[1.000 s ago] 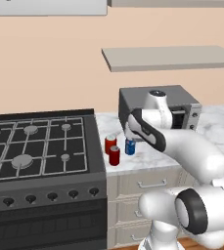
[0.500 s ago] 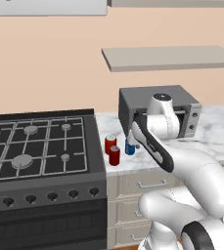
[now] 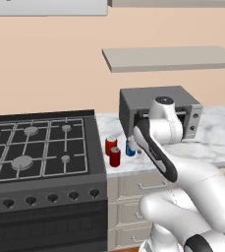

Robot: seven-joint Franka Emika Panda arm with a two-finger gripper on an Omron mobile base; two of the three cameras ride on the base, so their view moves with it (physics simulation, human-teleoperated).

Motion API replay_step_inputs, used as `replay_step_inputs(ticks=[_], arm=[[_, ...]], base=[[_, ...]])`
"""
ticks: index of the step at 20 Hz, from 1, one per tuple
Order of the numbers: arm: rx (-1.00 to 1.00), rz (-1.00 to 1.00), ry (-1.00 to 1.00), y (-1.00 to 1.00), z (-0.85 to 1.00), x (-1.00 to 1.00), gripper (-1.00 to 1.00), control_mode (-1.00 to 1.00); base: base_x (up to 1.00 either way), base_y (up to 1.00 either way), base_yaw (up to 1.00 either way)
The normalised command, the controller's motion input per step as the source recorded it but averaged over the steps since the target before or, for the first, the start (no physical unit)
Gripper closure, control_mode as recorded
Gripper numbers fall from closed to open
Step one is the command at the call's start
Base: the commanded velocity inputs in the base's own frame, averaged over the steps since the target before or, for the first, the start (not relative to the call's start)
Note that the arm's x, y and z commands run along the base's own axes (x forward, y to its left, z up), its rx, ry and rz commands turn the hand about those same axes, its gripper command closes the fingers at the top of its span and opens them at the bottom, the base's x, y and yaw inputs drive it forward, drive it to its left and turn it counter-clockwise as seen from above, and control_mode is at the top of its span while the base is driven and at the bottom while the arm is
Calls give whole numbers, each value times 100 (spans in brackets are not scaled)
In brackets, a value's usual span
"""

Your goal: Four empty soda cans are scattered around the kitchen. Gather all the cans and cluster them next to the stove for recycling.

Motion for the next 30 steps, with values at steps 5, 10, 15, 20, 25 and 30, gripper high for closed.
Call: replay_step_inputs(ticks=[5, 10, 15, 20, 25, 30], arm=[[-3, -1, 1, 0, 25, -23, -100, -100], [-1, 0, 0, 0, 25, -9, -100, -100], [-3, 0, -2, 0, 20, -1, -100, -100], [-1, 0, 2, 0, 10, -7, -100, -100], [0, 0, 0, 0, 0, 0, -100, 100], [0, 0, 0, 0, 0, 0, -100, 100]], base=[[0, 0, 0], [0, 0, 0], [0, 0, 0], [0, 0, 0], [-31, 0, 0], [-44, 0, 0]])
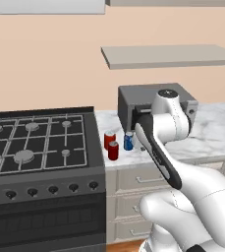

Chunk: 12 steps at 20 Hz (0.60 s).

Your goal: Four empty soda cans are scattered around the kitchen. Gather all the cans and cluster them next to the stove for recycling.

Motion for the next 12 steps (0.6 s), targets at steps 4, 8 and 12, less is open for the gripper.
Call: replay_step_inputs(ticks=[4, 8, 12], arm=[[0, 0, 0, 0, 0, 0, -100, 100], [0, 0, 0, 0, 0, 0, -100, 100], [0, 0, 0, 0, 0, 0, -100, 100]], base=[[-48, -13, -2], [-51, -38, -16], [-39, -51, -15]])
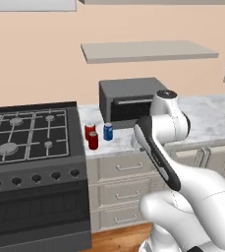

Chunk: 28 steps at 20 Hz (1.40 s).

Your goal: Four empty soda cans are scattered around the kitchen. Gather all the cans and cluster them next to the stove for recycling.

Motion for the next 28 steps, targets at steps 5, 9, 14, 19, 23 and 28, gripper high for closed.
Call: replay_step_inputs(ticks=[5, 9, 14, 19, 23, 28], arm=[[0, 0, 0, 0, 0, 0, -100, 100], [0, 0, 0, 0, 0, 0, -100, 100], [0, 0, 0, 0, 0, 0, -100, 100], [0, 0, 0, 0, 0, 0, -100, 100], [0, 0, 0, 0, 0, 0, -100, 100], [0, 0, 0, 0, 0, 0, -100, 100]], base=[[-4, -77, -13], [0, -33, -40], [0, -6, -46], [0, 0, -50], [0, -3, -49], [0, -15, -46]])
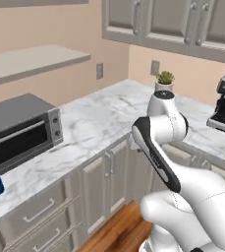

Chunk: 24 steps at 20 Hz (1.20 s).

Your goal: Four empty soda cans are scattered around the kitchen. Gather all the cans and cluster them next to the stove for recycling.

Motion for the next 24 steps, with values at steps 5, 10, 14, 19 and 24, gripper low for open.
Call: replay_step_inputs(ticks=[5, 10, 14, 19, 24], arm=[[0, 0, 0, 0, 0, 0, -100, 100], [0, 0, 0, 0, 0, 0, -100, 100], [0, 0, 0, 0, 0, 0, -100, 100], [0, 0, 0, 0, 0, 0, -100, 100], [0, 0, 0, 0, 0, 0, -100, 100]], base=[[0, -10, -47], [0, -7, -48], [0, -13, -47], [0, -20, -45], [0, -16, -46]])
